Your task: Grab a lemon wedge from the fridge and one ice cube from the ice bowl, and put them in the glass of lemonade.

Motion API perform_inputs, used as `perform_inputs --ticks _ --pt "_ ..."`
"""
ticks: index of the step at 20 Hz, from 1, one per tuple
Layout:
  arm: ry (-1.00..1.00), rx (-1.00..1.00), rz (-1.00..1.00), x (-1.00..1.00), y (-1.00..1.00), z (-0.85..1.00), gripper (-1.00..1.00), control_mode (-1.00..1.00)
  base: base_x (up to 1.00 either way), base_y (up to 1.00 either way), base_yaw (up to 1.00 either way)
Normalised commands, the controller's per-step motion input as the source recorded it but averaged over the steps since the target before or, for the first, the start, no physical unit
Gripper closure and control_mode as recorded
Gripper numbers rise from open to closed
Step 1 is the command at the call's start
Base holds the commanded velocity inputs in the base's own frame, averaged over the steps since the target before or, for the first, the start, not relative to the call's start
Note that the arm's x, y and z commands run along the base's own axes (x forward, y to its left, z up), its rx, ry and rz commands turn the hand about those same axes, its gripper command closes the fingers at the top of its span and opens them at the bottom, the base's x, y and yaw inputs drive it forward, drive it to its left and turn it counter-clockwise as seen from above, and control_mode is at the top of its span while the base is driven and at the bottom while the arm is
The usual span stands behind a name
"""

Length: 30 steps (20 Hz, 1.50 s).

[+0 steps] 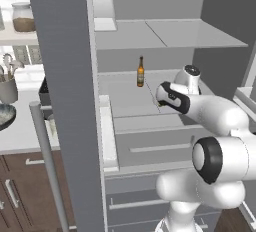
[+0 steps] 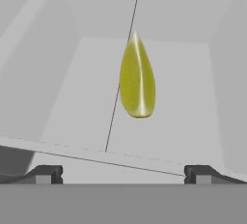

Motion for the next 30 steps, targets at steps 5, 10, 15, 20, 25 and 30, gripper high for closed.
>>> perform_inputs --ticks 5,10,15,20,25,30 --pt "0.00 0.00 0.00 0.22 0.00 0.00 -1.00 -1.00 0.00 0.00 0.00" --pt "0.01 0.00 0.00 0.19 0.00 -0.03 -1.00 -1.00 0.00 0.00 0.00" --pt "0.01 0.00 0.00 0.19 0.00 -0.20 -1.00 -1.00 0.00 0.00 0.00" --pt "0.01 0.00 0.00 0.21 0.00 -0.23 -1.00 -1.00 0.00 0.00 0.00" --pt "0.00 0.00 0.00 0.26 0.00 -0.15 -1.00 -1.00 0.00 0.00 0.00" --pt "0.00 0.00 0.00 0.30 0.00 -0.11 -1.00 -1.00 0.00 0.00 0.00"
